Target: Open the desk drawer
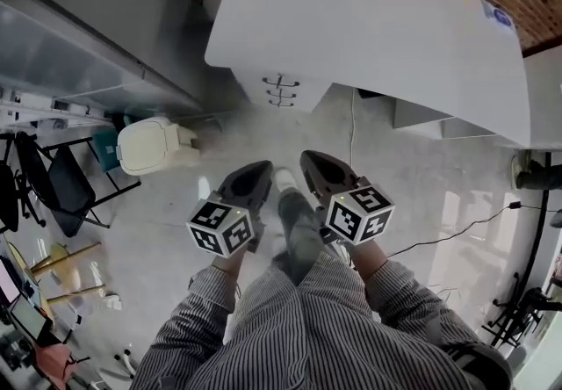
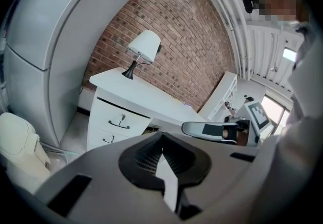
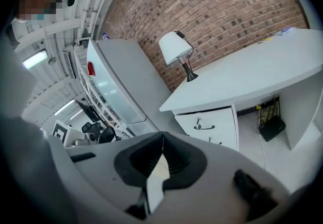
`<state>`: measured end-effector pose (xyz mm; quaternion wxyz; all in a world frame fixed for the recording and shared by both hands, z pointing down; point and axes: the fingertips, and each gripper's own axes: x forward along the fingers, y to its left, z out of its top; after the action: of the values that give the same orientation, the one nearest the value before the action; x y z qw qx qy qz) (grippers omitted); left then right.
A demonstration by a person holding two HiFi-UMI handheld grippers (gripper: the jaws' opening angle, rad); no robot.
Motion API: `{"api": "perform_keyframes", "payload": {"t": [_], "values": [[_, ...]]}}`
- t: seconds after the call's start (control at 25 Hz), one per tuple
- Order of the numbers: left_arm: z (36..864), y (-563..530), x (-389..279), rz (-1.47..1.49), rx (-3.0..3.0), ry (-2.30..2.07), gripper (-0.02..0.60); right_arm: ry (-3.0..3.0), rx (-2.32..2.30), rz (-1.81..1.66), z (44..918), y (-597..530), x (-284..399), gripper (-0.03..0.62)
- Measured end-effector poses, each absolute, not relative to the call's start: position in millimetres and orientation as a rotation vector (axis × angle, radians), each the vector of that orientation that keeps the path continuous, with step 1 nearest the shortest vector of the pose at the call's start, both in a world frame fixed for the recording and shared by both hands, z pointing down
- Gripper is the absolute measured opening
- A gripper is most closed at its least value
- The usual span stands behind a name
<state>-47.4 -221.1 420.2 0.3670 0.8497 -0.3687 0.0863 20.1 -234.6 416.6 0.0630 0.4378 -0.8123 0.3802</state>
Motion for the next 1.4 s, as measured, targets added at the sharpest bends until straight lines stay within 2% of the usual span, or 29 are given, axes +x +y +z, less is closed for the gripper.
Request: {"api": "perform_keyframes", "payload": {"t": [0.28, 0.6, 0.88, 1.4], "values": [[475.5, -240.7, -69.9, 0.127, 2.047, -1.053, 0.012, -2.517, 1.25, 1.382, 460.4, -242.8, -1.8, 0.017], [520.6, -277.5, -82.2, -0.193, 1.896, -0.91, 0.012, -2.487, 1.333, 1.515, 518.2, -273.1, -9.6, 0.017], [569.2, -301.3, -79.5, -0.182, 1.816, -0.896, 0.012, -2.429, 1.417, 1.581, 566.3, -304.8, -3.9, 0.017], [637.5, -353.7, -58.7, -0.3, 1.671, -0.831, 0.014, -2.393, 1.526, 1.95, 622.1, -338.8, 17.5, 0.018]]}}
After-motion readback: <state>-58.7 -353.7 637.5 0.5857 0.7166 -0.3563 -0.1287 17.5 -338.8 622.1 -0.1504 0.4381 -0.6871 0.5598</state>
